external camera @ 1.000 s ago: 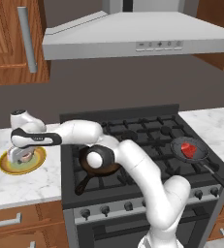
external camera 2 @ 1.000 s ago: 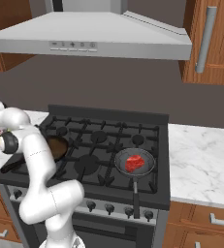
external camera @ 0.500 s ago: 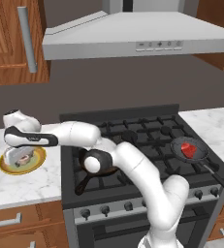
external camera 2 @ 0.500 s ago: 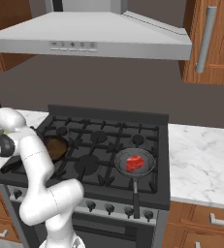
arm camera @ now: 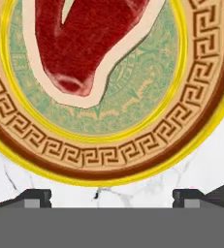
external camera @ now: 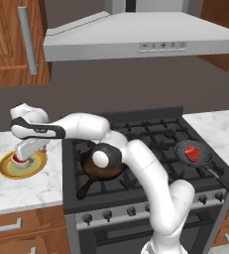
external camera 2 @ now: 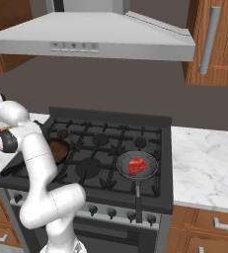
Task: Place one of the steaks on the plate and the other in the bowl. Then place the bowl in the fridge.
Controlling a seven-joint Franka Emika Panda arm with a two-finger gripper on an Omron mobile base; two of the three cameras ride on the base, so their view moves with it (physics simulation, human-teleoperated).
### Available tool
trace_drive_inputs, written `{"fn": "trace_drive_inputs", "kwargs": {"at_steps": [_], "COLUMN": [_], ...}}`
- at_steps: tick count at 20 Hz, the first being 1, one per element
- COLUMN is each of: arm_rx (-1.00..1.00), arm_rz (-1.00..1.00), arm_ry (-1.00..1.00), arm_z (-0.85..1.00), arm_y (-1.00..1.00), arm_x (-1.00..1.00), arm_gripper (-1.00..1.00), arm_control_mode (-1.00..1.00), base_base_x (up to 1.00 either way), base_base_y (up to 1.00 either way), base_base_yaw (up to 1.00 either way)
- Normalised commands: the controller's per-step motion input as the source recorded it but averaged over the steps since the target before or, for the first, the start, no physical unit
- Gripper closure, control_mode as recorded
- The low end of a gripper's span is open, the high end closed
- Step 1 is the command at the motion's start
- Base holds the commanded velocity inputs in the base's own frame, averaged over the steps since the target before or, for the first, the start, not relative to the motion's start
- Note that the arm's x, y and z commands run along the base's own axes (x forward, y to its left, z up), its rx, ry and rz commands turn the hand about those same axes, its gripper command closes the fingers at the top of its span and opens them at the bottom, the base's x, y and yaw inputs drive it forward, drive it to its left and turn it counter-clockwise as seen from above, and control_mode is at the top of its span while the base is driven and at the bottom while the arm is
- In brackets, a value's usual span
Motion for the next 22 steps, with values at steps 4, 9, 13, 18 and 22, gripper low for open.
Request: {"fn": "trace_drive_inputs", "kwargs": {"at_steps": [4, 9, 13, 18, 22], "arm_rx": [0.12, 0.13, 0.06, 0.04, 0.12], "arm_rz": [0.00, 0.00, 0.00, 0.00, -0.03], "arm_ry": [-0.08, -0.03, -0.07, -0.04, -0.04], "arm_z": [0.10, 0.41, -0.06, -0.01, 0.63], "arm_y": [-0.68, -0.43, -0.32, -0.19, -0.29], "arm_x": [-0.56, -0.41, -0.56, -0.57, -0.39], "arm_gripper": [-1.00, -1.00, -1.00, -1.00, -1.00], "arm_control_mode": [-1.00, -1.00, -1.00, -1.00, -1.00], "base_base_x": [0.00, 0.00, 0.00, 0.00, 0.00], "base_base_y": [0.00, 0.00, 0.00, 0.00, 0.00], "base_base_yaw": [0.00, 0.00, 0.00, 0.00, 0.00]}}
